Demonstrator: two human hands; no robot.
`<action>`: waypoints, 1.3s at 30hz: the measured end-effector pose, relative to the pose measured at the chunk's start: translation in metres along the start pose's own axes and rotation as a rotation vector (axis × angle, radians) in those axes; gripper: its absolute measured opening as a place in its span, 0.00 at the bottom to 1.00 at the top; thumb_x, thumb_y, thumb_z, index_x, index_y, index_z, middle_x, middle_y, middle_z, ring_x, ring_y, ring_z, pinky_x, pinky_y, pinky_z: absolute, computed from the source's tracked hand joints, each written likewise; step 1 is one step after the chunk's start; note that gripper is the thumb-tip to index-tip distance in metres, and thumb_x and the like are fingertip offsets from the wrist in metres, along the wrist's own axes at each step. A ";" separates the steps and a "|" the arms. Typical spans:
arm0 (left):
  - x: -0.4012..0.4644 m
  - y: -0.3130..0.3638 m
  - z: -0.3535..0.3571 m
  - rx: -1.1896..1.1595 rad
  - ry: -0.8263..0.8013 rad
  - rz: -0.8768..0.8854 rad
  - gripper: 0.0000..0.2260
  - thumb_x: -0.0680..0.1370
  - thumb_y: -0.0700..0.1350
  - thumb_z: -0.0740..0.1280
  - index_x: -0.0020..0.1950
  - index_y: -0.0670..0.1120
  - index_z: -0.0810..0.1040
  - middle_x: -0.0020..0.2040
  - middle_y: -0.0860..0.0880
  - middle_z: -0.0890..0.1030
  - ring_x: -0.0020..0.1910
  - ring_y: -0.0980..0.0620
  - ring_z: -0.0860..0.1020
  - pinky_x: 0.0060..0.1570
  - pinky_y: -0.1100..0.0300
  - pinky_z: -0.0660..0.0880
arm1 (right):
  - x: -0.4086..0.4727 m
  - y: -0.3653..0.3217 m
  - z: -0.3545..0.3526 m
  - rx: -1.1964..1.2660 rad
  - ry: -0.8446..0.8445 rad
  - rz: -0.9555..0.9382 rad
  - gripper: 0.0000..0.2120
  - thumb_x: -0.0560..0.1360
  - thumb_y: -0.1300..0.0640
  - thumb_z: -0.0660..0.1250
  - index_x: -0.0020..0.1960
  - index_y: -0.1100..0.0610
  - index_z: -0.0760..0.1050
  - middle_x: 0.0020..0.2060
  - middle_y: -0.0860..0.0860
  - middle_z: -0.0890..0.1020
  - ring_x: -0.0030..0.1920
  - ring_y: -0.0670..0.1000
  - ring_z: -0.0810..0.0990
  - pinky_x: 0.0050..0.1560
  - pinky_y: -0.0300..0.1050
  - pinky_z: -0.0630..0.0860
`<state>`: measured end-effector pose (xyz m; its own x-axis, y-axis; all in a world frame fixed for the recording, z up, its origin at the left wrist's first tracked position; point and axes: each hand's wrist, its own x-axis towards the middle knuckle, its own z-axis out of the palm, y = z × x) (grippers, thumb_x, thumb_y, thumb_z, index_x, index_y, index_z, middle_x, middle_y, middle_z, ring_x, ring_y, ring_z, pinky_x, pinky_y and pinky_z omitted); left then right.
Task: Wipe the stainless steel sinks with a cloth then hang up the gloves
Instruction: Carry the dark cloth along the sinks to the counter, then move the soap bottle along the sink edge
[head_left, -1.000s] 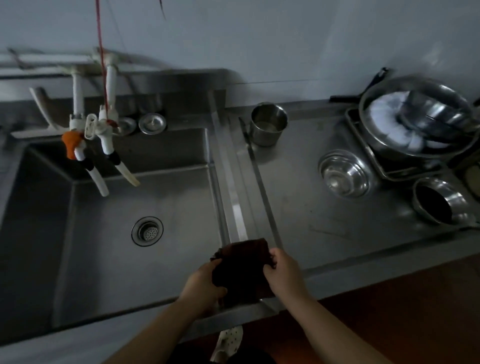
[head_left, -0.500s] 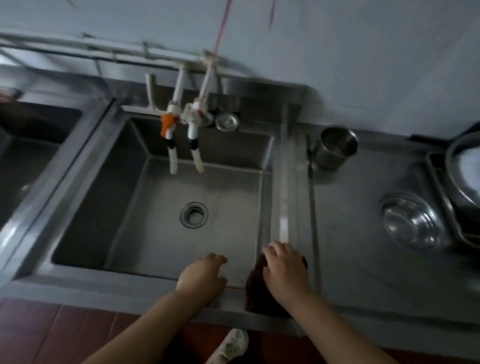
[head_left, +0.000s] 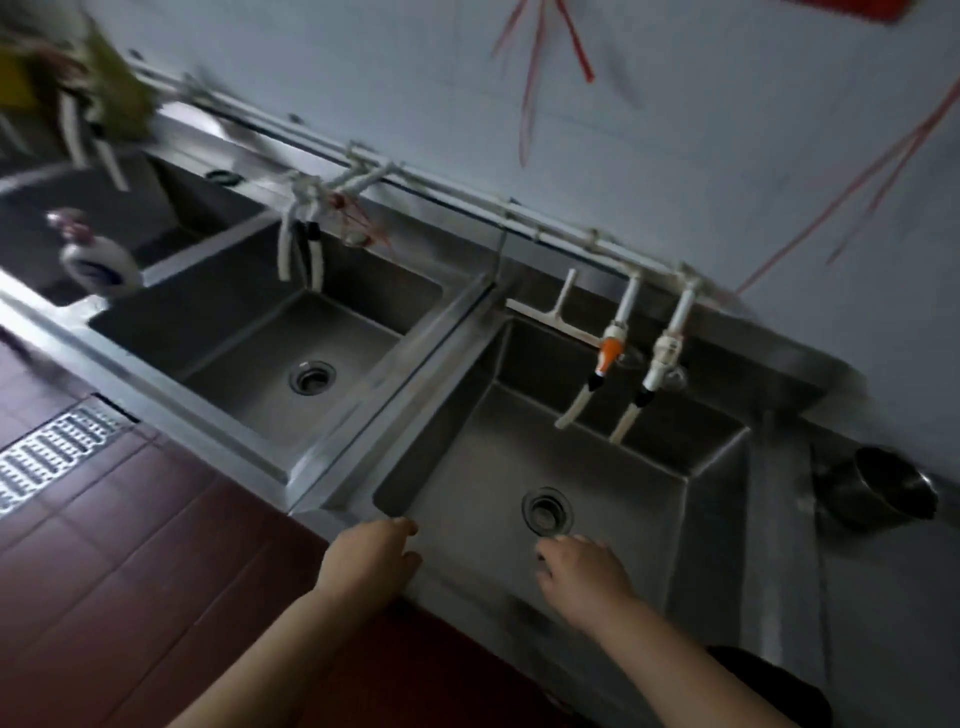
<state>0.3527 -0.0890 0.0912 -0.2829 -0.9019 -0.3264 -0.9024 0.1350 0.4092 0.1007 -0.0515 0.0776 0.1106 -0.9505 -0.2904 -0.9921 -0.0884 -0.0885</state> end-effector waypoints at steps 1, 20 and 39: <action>-0.005 -0.023 -0.012 -0.028 0.022 -0.012 0.18 0.78 0.51 0.63 0.68 0.55 0.70 0.63 0.54 0.76 0.59 0.57 0.75 0.57 0.63 0.74 | 0.012 -0.023 -0.004 -0.008 -0.002 -0.019 0.11 0.77 0.53 0.56 0.55 0.54 0.74 0.54 0.52 0.78 0.57 0.55 0.75 0.54 0.48 0.69; -0.042 -0.354 -0.179 -0.070 0.322 -0.388 0.16 0.76 0.54 0.61 0.64 0.56 0.73 0.62 0.56 0.77 0.61 0.53 0.74 0.54 0.59 0.73 | 0.230 -0.385 -0.074 0.105 0.036 -0.355 0.12 0.77 0.50 0.58 0.58 0.50 0.74 0.55 0.47 0.79 0.55 0.51 0.76 0.50 0.43 0.71; 0.092 -0.506 -0.305 0.039 0.310 -0.559 0.13 0.77 0.50 0.60 0.60 0.53 0.76 0.58 0.53 0.79 0.58 0.51 0.77 0.53 0.55 0.76 | 0.508 -0.554 -0.174 0.231 0.215 -0.497 0.07 0.77 0.53 0.61 0.52 0.51 0.77 0.46 0.48 0.79 0.40 0.46 0.73 0.32 0.36 0.63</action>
<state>0.8823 -0.3649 0.1139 0.3355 -0.9167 -0.2172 -0.8995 -0.3802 0.2153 0.6966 -0.5369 0.1450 0.5212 -0.8526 0.0367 -0.7830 -0.4949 -0.3768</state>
